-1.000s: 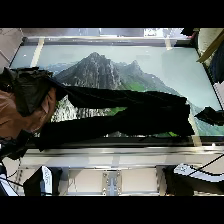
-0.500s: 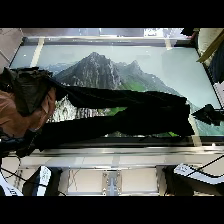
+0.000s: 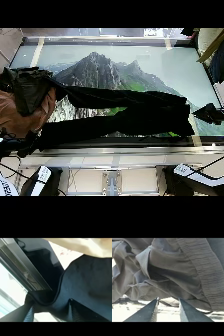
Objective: Fold the clothes and pants, and hang the long-sleeved shirts on hangers.
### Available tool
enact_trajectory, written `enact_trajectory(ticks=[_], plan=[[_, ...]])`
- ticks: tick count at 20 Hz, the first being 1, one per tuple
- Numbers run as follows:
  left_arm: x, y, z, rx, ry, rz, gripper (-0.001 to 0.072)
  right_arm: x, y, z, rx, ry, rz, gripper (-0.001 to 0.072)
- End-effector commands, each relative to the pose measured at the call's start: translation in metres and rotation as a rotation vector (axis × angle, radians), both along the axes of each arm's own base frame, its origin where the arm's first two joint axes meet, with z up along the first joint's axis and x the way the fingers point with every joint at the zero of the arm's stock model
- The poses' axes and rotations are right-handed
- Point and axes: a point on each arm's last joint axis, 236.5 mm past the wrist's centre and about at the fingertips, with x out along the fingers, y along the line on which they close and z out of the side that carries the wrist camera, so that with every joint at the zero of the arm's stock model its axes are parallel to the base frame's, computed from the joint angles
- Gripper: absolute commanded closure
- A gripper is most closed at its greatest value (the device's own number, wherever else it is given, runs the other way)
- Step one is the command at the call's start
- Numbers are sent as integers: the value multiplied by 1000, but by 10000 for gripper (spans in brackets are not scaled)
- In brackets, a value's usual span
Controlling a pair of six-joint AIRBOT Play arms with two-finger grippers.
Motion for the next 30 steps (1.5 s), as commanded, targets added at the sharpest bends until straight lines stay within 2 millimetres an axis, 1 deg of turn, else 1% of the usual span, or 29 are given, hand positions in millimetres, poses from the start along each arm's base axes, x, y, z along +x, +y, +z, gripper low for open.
enact_trajectory(ticks=[1,3,4,6,7,8,10,12,13,14,15,17,18,21,23,25,28,30], plan=[[2,-2,-7,-20,1,-15,507,2,-1,1,-6,-9,-6,399],[10,-8,-8,-53,-32,-35,560,3,-2,0,-11,-12,-10,399],[15,-9,-6,-58,-54,-39,692,3,-2,0,-11,-12,-9,399],[29,-3,0,-44,-105,-13,700,3,-2,0,-11,-12,-9,399],[35,3,4,-26,-128,-5,700,4,-3,0,-15,-14,-12,399],[43,13,12,10,-152,-8,701,5,-7,1,-29,-17,-15,399],[62,36,37,84,-209,-22,701,11,-20,8,-85,-35,-28,399],[82,60,70,159,-272,-27,701,15,-39,16,-169,-44,-40,399],[90,70,87,195,-302,-29,701,13,-49,16,-217,-33,-43,399],[96,77,99,220,-323,-31,701,7,-57,10,-252,-5,-41,398],[99,80,107,227,-334,-25,702,-1,-61,2,-269,35,-33,397],[98,77,107,213,-327,-34,701,-20,-60,-22,-265,121,-11,386],[97,74,104,198,-318,-41,701,-29,-56,-37,-246,162,9,357],[95,70,98,171,-300,-47,701,-49,-36,-80,-140,253,60,357],[95,70,98,170,-300,-47,701,-53,-29,-102,-97,276,81,348],[95,70,98,170,-299,-48,701,-50,-29,-112,-80,269,94,242],[95,70,98,169,-298,-49,701,-48,-30,-121,-70,275,86,242],[95,69,95,169,-291,-53,701,-55,-19,-123,-13,302,122,243]])
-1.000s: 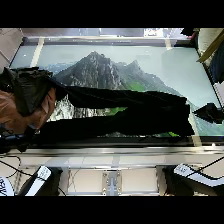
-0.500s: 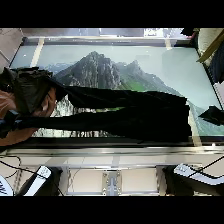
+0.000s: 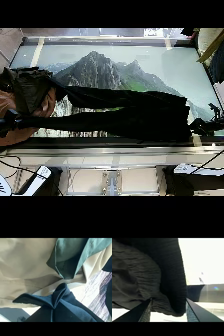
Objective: Fold the clothes and pants, and hang the long-sleeved shirts on hangers.
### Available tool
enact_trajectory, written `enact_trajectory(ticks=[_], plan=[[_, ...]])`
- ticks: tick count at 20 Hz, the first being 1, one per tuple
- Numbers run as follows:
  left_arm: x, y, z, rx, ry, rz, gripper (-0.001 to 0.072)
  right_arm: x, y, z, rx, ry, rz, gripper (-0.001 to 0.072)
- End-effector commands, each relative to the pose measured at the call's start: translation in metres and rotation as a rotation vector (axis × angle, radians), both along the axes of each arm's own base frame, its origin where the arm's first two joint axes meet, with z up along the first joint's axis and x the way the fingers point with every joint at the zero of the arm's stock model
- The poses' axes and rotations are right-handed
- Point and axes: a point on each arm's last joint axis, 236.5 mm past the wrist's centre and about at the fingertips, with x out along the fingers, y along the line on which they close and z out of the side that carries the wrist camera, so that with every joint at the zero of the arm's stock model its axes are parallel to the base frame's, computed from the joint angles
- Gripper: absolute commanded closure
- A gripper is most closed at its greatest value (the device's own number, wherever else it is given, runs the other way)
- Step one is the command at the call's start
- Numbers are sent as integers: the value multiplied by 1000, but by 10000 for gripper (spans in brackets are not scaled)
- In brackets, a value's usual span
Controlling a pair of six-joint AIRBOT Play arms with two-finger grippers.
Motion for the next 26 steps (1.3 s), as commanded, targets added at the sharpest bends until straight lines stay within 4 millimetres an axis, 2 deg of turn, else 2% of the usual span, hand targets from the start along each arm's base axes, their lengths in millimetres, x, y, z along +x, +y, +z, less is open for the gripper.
enact_trajectory(ticks=[1,2,4,5,6,7,8,11,12,13,16,19,23,24,26], plan=[[0,-1,-2,1,8,-8,701,-11,17,-7,98,40,53,243],[0,-1,-2,1,8,-9,701,-12,26,-3,145,30,79,243],[1,-3,-2,1,8,-15,701,2,34,4,185,-42,81,247],[1,-4,-2,2,9,-20,701,4,38,7,207,-53,77,288],[2,-5,-2,2,8,-21,701,0,40,9,217,-38,89,388],[2,-5,-2,2,8,-22,701,-12,40,8,218,3,115,575],[2,-5,-2,2,9,-22,701,-29,36,5,197,70,150,679],[-13,5,-10,61,79,-45,702,-94,1,-2,64,381,115,678],[-23,8,-15,85,125,-60,702,-106,-6,-1,46,429,109,677],[-33,12,-19,102,172,-66,702,-111,-10,0,39,435,95,678],[-58,23,-27,150,289,-69,702,-113,-33,1,-53,412,42,678],[-57,21,-28,150,291,-78,702,-102,-52,3,-136,356,7,678],[-53,16,-28,151,290,-99,702,-96,-61,-4,-184,347,-55,677],[-53,16,-28,145,291,-86,702,-95,-61,-4,-185,349,-64,655],[-54,14,-29,137,295,-91,701,-98,-57,-1,-166,364,-62,357]])
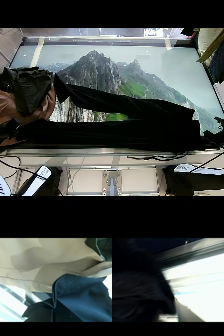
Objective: Fold the clothes and pants, and hang the long-sleeved shirts on hangers.
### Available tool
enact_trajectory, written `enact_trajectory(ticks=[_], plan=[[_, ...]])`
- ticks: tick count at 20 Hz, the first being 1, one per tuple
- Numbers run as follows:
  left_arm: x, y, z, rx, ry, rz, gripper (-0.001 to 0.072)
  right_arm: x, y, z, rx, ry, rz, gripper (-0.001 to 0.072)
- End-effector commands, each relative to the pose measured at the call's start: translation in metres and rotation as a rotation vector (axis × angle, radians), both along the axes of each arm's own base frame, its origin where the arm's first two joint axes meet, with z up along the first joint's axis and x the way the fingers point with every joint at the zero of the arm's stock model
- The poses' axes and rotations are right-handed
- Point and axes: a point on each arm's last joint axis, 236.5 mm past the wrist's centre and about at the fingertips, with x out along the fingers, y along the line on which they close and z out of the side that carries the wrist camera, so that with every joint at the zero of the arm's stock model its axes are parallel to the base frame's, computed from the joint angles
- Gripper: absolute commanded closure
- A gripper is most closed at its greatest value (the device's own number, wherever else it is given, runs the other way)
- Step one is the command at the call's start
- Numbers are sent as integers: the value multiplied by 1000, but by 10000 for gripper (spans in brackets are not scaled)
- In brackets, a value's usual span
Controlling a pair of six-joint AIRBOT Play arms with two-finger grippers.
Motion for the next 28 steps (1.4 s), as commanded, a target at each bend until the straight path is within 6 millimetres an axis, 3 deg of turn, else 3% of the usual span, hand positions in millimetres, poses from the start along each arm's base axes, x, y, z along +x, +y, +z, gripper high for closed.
enact_trajectory(ticks=[1,2,3,4,5,7,10,11,13,15,18,21,28], plan=[[-3,-6,-2,-23,18,-1,683,-3,7,5,25,24,-28,349],[-4,-7,-1,-25,21,-8,468,-5,10,9,43,37,-30,349],[-3,-6,0,-22,20,-9,125,-5,10,17,49,46,-39,348],[-1,-4,4,-14,11,-9,35,-1,4,25,26,41,-65,349],[5,-2,12,-11,-9,-9,41,11,-8,37,-29,3,-100,349],[40,-6,47,-37,-160,-21,43,60,-30,70,-122,-213,-141,349],[131,-54,125,-141,-557,-129,50,168,-32,135,-145,-672,-220,350],[149,-74,130,-154,-591,-178,50,196,-26,148,-137,-772,-216,350],[172,-131,102,-250,-526,-285,50,221,-8,144,-147,-792,-136,351],[196,-181,69,-366,-487,-341,58,230,12,133,-155,-754,-21,351],[212,-206,5,-423,-368,-332,60,235,28,129,-173,-737,106,351],[222,-211,-33,-467,-295,-317,59,230,29,127,-166,-721,110,351],[224,-190,-49,-430,-260,-277,108,218,36,123,-132,-668,127,373]])
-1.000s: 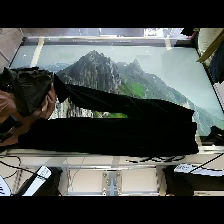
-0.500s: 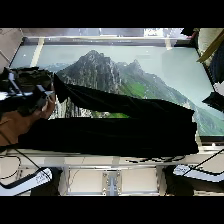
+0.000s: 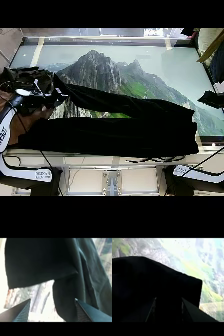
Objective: Fold the clothes and pants, and hang the long-sleeved shirts on hangers.
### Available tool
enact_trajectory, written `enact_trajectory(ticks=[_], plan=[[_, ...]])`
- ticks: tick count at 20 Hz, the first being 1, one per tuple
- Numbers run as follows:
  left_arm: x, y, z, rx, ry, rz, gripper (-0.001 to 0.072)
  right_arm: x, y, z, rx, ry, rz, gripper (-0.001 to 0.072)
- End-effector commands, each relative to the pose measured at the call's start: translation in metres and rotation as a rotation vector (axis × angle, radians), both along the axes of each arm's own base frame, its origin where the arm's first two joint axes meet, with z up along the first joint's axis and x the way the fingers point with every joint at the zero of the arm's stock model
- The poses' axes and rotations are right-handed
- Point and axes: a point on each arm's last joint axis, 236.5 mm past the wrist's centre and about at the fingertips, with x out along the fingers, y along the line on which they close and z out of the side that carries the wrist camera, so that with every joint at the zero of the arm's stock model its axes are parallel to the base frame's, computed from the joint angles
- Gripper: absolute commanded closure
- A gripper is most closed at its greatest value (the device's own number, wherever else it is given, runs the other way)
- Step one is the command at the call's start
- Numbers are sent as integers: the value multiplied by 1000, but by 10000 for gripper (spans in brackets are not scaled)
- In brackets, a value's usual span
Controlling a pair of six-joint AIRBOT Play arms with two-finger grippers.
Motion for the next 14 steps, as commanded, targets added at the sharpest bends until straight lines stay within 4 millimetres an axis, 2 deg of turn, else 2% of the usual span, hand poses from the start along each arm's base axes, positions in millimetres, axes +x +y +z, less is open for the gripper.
enact_trajectory(ticks=[1,4,8,14], plan=[[-4,8,-12,21,48,20,108,-5,5,-1,16,23,15,373],[-10,13,-18,56,68,3,108,-8,8,-2,27,36,22,373],[0,20,-26,76,50,42,119,-9,14,-1,48,39,28,373],[19,22,-43,8,39,157,127,-11,17,-1,62,49,34,373]])
